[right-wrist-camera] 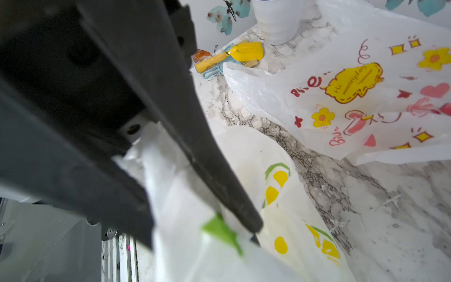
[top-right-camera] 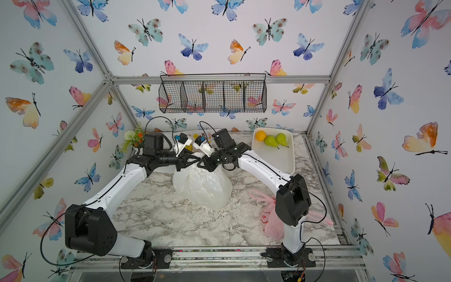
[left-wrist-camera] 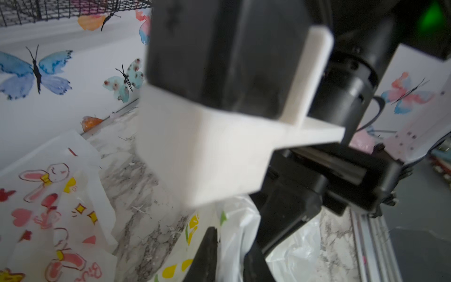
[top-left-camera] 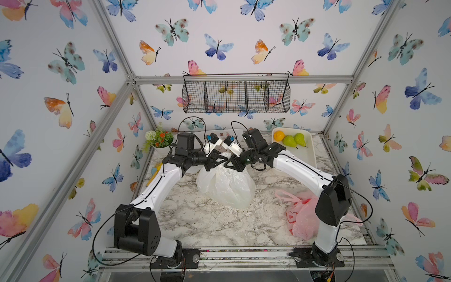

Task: Place the pears into plastic bags & tie knots
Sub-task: Tie the plastic bag at the center of the board.

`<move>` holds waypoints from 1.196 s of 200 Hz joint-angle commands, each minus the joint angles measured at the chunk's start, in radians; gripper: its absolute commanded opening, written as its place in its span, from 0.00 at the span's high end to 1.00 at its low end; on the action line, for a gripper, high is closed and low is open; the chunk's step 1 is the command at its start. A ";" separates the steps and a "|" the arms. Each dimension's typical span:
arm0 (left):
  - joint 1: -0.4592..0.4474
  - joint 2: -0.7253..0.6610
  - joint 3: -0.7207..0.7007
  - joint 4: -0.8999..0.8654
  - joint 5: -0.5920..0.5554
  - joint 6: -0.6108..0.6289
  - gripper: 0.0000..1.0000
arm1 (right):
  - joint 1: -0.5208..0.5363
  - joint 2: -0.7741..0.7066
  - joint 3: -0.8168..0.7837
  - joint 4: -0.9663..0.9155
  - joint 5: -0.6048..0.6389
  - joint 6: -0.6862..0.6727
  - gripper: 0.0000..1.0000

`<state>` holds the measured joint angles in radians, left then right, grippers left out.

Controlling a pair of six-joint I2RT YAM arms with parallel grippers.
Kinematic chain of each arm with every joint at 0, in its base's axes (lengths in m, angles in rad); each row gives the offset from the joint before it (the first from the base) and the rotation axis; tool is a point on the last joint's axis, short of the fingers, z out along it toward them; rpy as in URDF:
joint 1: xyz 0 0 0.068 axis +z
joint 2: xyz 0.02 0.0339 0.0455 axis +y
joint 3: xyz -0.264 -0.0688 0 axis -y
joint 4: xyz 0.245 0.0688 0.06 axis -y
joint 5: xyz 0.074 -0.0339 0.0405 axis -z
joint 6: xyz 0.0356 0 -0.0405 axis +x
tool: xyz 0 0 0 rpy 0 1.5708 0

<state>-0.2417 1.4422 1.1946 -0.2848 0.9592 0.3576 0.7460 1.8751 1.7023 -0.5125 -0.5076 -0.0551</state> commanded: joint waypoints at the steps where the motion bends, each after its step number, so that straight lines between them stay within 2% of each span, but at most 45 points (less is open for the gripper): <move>1: 0.012 -0.065 -0.041 -0.019 0.032 -0.050 0.52 | -0.008 0.003 -0.032 0.045 0.136 -0.032 0.86; 21: 0.059 -0.096 -0.139 0.062 0.003 -0.110 0.34 | -0.008 -0.031 -0.076 0.074 0.172 -0.071 0.86; 39: 0.062 -0.111 -0.219 0.138 0.002 -0.128 0.26 | -0.008 -0.061 -0.116 0.111 0.173 -0.087 0.86; 65: 0.051 -0.102 -0.261 0.154 -0.019 -0.113 0.26 | -0.009 -0.068 -0.131 0.123 0.163 -0.091 0.86; 98: 0.048 -0.073 -0.262 0.091 -0.137 -0.053 0.31 | -0.008 -0.078 -0.150 0.156 0.172 -0.091 0.85; 126: 0.038 -0.063 -0.258 0.135 -0.292 -0.058 0.23 | -0.004 -0.080 -0.159 0.160 0.157 -0.118 0.85; 146: 0.042 -0.066 -0.256 0.198 -0.305 -0.060 0.23 | 0.000 -0.101 -0.186 0.174 0.145 -0.133 0.85; 154: 0.040 -0.054 -0.252 0.211 -0.267 -0.067 0.25 | 0.000 -0.108 -0.196 0.183 0.140 -0.137 0.85; 166: 0.024 -0.027 -0.244 0.211 -0.212 -0.078 0.29 | 0.000 -0.111 -0.205 0.186 0.144 -0.141 0.85; 182: -0.010 0.002 -0.246 0.190 -0.195 -0.073 0.39 | 0.000 -0.110 -0.212 0.187 0.165 -0.146 0.85; 194: -0.019 0.014 -0.253 0.168 -0.194 -0.075 0.52 | 0.000 -0.113 -0.222 0.192 0.188 -0.146 0.85; 211: -0.018 0.011 -0.260 0.142 -0.198 -0.086 0.80 | 0.004 -0.133 -0.282 0.253 0.251 -0.145 0.83; 219: -0.018 0.003 -0.258 0.133 -0.190 -0.103 0.90 | 0.013 -0.145 -0.329 0.310 0.314 -0.154 0.78; 239: -0.024 -0.043 -0.263 0.126 -0.095 -0.172 0.98 | 0.032 -0.170 -0.448 0.499 0.482 -0.185 0.77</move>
<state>-0.2626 1.4502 0.9371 -0.1303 0.7559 0.2543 0.7559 1.7473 1.3544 -0.2092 -0.2256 -0.2043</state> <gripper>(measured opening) 0.054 0.226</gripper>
